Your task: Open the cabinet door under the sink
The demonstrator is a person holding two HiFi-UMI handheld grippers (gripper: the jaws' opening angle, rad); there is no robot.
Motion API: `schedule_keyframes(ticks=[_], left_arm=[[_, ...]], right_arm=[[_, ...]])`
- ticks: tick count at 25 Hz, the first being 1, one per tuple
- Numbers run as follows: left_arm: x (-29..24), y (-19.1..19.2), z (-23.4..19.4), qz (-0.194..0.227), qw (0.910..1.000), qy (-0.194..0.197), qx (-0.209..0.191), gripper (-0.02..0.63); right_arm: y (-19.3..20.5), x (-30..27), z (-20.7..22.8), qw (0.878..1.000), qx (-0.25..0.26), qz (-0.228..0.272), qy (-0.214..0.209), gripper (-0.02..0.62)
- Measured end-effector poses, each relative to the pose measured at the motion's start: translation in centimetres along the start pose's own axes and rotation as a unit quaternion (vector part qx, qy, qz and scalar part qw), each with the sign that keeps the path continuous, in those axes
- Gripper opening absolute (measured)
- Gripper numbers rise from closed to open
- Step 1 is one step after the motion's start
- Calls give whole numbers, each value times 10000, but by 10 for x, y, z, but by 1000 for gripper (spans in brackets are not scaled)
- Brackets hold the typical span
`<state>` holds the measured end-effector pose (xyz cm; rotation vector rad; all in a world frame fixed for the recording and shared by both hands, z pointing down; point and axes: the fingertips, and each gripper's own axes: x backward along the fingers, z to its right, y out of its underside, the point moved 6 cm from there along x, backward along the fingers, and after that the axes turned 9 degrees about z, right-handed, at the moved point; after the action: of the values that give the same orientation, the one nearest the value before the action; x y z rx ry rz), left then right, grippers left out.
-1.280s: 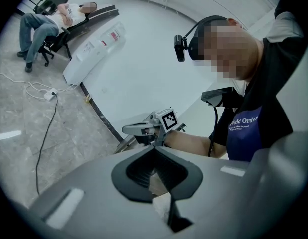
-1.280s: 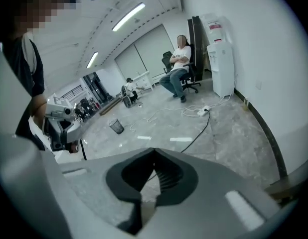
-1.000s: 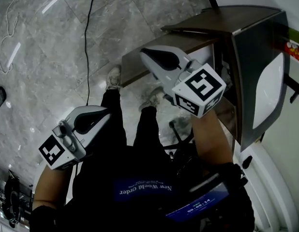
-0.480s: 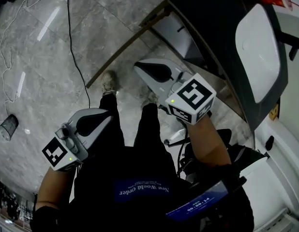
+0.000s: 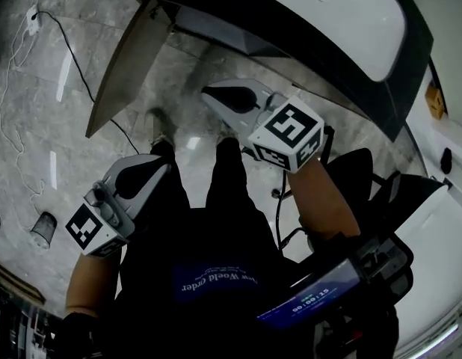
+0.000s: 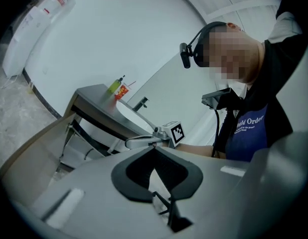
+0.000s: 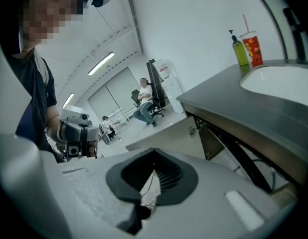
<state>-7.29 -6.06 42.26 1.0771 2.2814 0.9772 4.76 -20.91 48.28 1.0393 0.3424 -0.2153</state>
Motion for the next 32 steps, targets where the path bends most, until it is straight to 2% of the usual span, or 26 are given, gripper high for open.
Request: schedule_keyframes(ticks=[8,15,19,24,32], left_arm=[[-68,-23,54,-90,9984,457,-309,2],[-98,-54,92,-128,9956,757,-543,3],[-103,-74,103,-89,9946,876,-556,3],[-108,-100,115,-46,9922,977,-767,2],[-65,-145,124,69,9877,1252,-930,2]], right_arm=[[-20,94,11,9980,-68,435,444,3],[-43,148,4,9948,-121,724,706,3],[-60,163,-6,9927,-87,840,858,3],[-80,181,-16,9902,-23,961,1008,3],[-110,181,-65,9836,164,1153,1379,3]])
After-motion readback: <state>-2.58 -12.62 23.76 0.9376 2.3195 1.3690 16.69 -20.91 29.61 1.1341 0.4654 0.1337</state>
